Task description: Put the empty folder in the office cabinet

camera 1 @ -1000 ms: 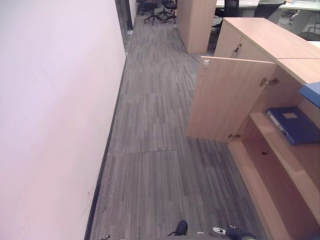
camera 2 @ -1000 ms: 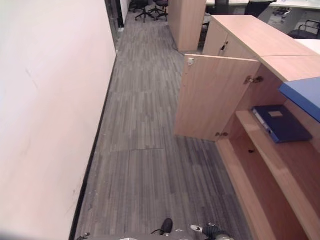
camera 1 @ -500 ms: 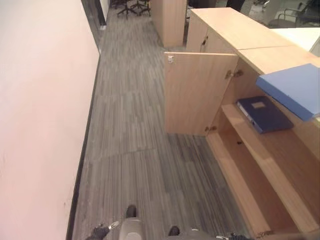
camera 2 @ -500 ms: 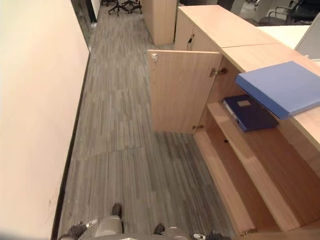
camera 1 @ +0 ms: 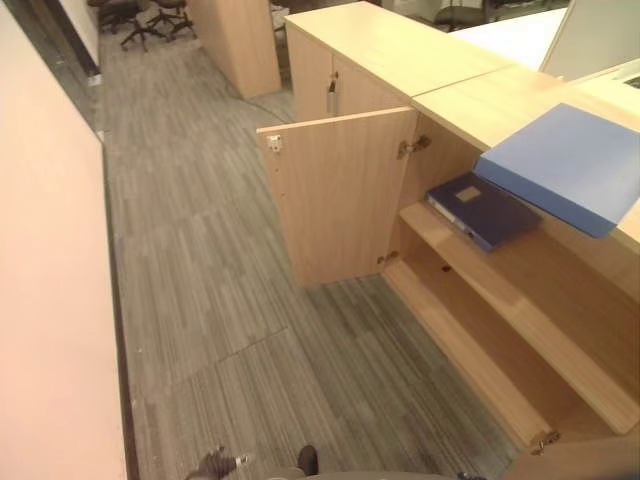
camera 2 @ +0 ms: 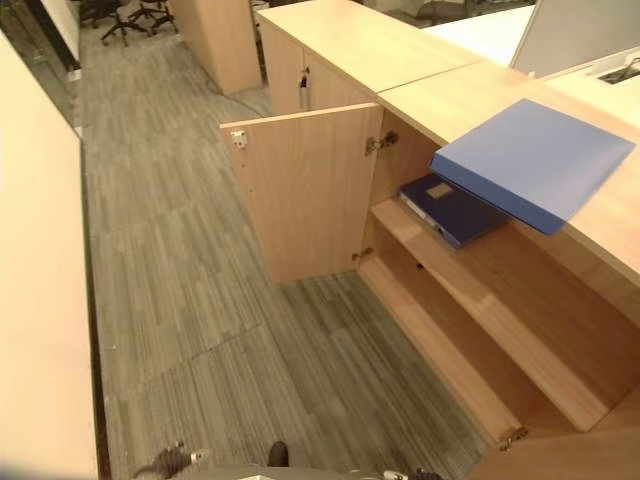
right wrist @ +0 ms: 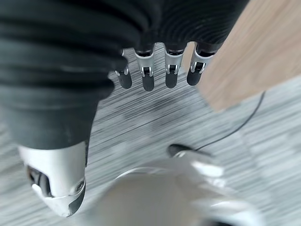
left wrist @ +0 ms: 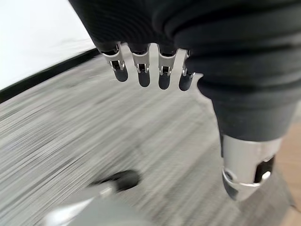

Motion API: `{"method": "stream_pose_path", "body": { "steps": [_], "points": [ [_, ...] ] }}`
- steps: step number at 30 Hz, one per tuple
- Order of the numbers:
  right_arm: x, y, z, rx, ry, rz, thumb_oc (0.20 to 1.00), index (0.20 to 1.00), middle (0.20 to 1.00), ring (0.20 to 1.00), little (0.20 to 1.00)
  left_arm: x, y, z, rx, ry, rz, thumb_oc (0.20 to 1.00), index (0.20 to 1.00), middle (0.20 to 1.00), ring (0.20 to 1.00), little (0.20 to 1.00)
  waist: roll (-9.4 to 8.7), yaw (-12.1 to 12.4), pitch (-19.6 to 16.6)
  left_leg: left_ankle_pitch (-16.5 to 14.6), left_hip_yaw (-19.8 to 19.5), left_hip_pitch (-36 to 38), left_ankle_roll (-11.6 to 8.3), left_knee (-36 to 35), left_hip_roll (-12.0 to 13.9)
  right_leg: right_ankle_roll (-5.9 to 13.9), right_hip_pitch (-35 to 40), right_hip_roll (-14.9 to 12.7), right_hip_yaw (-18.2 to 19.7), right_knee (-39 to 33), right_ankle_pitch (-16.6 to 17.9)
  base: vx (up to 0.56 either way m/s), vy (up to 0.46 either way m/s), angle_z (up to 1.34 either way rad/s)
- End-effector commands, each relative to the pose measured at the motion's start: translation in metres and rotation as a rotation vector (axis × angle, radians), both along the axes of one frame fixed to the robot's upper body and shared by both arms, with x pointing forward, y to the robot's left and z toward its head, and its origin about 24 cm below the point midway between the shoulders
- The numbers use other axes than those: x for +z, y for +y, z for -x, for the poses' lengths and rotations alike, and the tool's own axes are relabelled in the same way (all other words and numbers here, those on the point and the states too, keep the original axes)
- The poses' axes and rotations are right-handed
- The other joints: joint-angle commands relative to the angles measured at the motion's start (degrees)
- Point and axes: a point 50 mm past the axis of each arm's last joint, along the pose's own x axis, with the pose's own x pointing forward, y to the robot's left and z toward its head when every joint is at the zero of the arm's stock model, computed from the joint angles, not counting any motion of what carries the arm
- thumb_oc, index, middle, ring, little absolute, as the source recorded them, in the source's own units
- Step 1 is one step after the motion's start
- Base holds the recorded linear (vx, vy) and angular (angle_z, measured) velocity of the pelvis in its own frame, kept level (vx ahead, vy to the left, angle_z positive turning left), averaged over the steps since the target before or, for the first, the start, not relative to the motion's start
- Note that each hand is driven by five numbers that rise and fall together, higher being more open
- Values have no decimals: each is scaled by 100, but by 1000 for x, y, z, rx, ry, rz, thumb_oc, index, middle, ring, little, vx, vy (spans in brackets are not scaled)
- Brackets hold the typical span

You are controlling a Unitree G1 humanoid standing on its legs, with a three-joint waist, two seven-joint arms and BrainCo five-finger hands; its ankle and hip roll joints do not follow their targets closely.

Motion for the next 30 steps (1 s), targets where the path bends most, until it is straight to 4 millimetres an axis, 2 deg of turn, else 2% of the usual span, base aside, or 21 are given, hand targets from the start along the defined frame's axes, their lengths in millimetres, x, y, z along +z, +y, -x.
{"method": "stream_pose_path", "body": {
  "steps": [1, 3, 5, 6, 7, 10, 11, 12, 13, 14, 17, 19, 20, 21, 22, 23, 24, 26, 27, 28, 30],
  "points": [
    [0, 2, -1, 54, 6, 11, 1000, 1000, 1000, 1000, 1000, -2, 9, 18, 8, 49, -25, 1000, 1000, 1000, 1000, 1000, -166, 149, 70, -476, 288, -168, -155, 13, -134, 502, -2, -1065, -658, -248, 1277, 130, 131, -69],
    [0, 4, -4, 67, 0, 10, 1000, 1000, 1000, 1000, 1000, -2, 10, 17, -6, 51, -25, 1000, 1000, 1000, 1000, 1000, -172, 184, 76, -647, 541, -18, -192, 13, -93, 548, 119, -1223, -1300, -49, 1242, 98, 87, -69],
    [0, 5, -6, 76, -5, 14, 1000, 1000, 1000, 1000, 1000, -2, 9, 16, -31, 59, -23, 1000, 1000, 1000, 1000, 1000, -219, 163, 79, -697, 787, 41, -186, 13, -81, 619, 110, -1221, -1605, -11, 1347, 74, 65, -75],
    [1, 5, -8, 82, -6, 17, 1000, 1000, 1000, 1000, 1000, -2, 8, 17, -50, 69, -20, 1000, 1000, 1000, 1000, 1000, -228, 139, 93, -715, 909, 64, -186, 13, -51, 635, 50, -1164, -1683, -34, 1367, 84, 14, -71],
    [1, 5, -12, 97, -12, 27, 1000, 1000, 1000, 1000, 1000, -3, 3, 15, -118, 86, -17, 1000, 1000, 1000, 1000, 1000, -209, 15, 163, -780, 1201, 141, -199, 13, 56, 628, -287, -875, -1763, -190, 1356, 73, -13, -62],
    [2, 5, -15, 101, -18, 32, 1000, 1000, 1000, 1000, 1000, -4, -1, 15, -156, 93, -12, 1000, 1000, 1000, 1000, 1000, -189, -68, 243, -826, 1340, 222, -199, 13, 98, 621, -531, -645, -1809, -326, 1423, 57, -12, -80],
    [2, 5, -16, 105, -24, 33, 1000, 1000, 1000, 1000, 1000, -5, -4, 14, -188, 102, -8, 1000, 1000, 1000, 1000, 1000, -214, -130, 303, -914, 1470, 341, -193, 13, 86, 677, -760, -495, -2070, -470, 1573, 79, -10, -63],
    [2, 5, -16, 105, -24, 34, 1000, 1000, 1000, 1000, 1000, -5, -4, 14, -188, 102, -8, 1000, 1000, 1000, 1000, 1000, -209, -128, 305, -917, 1473, 344, -195, 13, 92, 676, -753, -485, -2070, -483, 1581, 130, -66, -43],
    [1, 7, -12, 98, -12, 27, 1000, 1000, 1000, 1000, 1000, -6, -6, 16, -201, 111, -3, 1000, 1000, 1000, 1000, 1000, -282, -147, 310, -990, 1574, 459, -200, 13, 54, 680, -665, -396, -2339, -810, 1576, 74, -59, -40],
    [1, 7, -12, 98, -12, 27, 1000, 1000, 1000, 1000, 1000, -6, -6, 16, -201, 111, -3, 1000, 1000, 1000, 1000, 1000, -281, -150, 321, -991, 1571, 474, -204, 13, 59, 677, -634, -381, -2346, -846, 1591, 111, -98, -45],
    [-2, 10, -1, 85, 16, 16, 1000, 1000, 1000, 1000, 1000, -9, -7, 26, -157, 134, 13, 1000, 1000, 1000, 1000, 1000, -412, -149, 175, -1078, 1712, 688, -250, 13, 175, 543, -405, -13, -1931, -1270, 1495, 193, -169, -30],
    [-3, 10, 1, 86, 19, 14, 1000, 1000, 1000, 1000, 1000, -9, -7, 28, -150, 137, 14, 1000, 1000, 1000, 1000, 1000, -434, -138, 157, -1087, 1752, 762, -263, 42, 205, 508, -338, 54, -1861, -1313, 1485, 192, -162, -49],
    [-2, 10, 0, 73, 15, 12, 1000, 1000, 1000, 1000, 1000, -9, -6, 29, -123, 133, 21, 1000, 1000, 1000, 1000, 1000, -516, -145, 142, -1330, 1856, 685, -292, 684, 407, 432, -255, 165, -1701, -1306, 1384, 122, -131, -46],
    [-2, 10, 0, 73, 15, 11, 1000, 1000, 1000, 1000, 1000, -9, -6, 29, -122, 133, 21, 1000, 1000, 1000, 1000, 1000, -514, -137, 143, -1363, 1863, 662, -298, 741, 425, 426, -258, 173, -1694, -1306, 1382, 167, -194, -28],
    [-2, 10, -1, 73, 12, 10, 1000, 1000, 1000, 1000, 1000, -9, -5, 30, -102, 130, 23, 1000, 1000, 1000, 1000, 1000, -559, -127, 155, -1499, 1920, 547, -317, 1186, 562, 379, -205, 217, -1617, -1305, 1335, 140, -219, -16],
    [-2, 10, -4, 75, 6, 12, 1000, 1000, 1000, 1000, 1000, -8, -2, 31, -63, 119, 24, 1000, 1000, 1000, 1000, 1000, -641, -50, 222, -1413, 1913, 212, -313, 2391, 890, 202, -52, 314, -1469, -1297, 1192, 137, -225, -26],
    [-2, 11, -4, 75, 6, 12, 1000, 1000, 1000, 1000, 1000, -8, -2, 31, -63, 119, 24, 1000, 1000, 1000, 1000, 1000, -628, -47, 222, -1454, 1904, 163, -331, 2491, 937, 186, -58, 343, -1469, -1298, 1185, 112, -232, -57],
    [0, 10, -10, 69, -16, 15, 1000, 1000, 1000, 1000, 1000, -7, 0, 27, -8, 87, 21, 1000, 1000, 1000, 1000, 1000, -622, 153, 398, -989, 1490, -490, -364, 3832, 1229, -88, 123, 502, -1312, -1278, 986, 51, -138, -109],
    [1, 8, -11, 44, -24, 14, 1000, 1000, 1000, 1000, 1000, -7, -2, 26, 31, 70, 29, 1000, 1000, 1000, 1000, 1000, -646, 243, 468, -880, 1052, -938, -284, 4018, 1267, -130, 237, 479, -1198, -1266, 886, 50, -67, -106],
    [1, 8, -11, 44, -24, 14, 1000, 1000, 1000, 1000, 1000, -7, -2, 26, 31, 70, 29, 1000, 1000, 1000, 1000, 1000, -639, 232, 460, -887, 1036, -961, -284, 4038, 1273, -131, 228, 484, -1209, -1262, 882, 82, 14, -69],
    [1, 7, -11, 36, -27, 13, 1000, 1000, 1000, 1000, 1000, -8, -5, 30, 66, 66, 38, 1000, 1000, 1000, 1000, 1000, -648, 297, 454, -889, 763, -1065, -273, 3564, 1315, -68, 298, 407, -1050, -1252, 827, 116, 94, -33]
  ]
}}
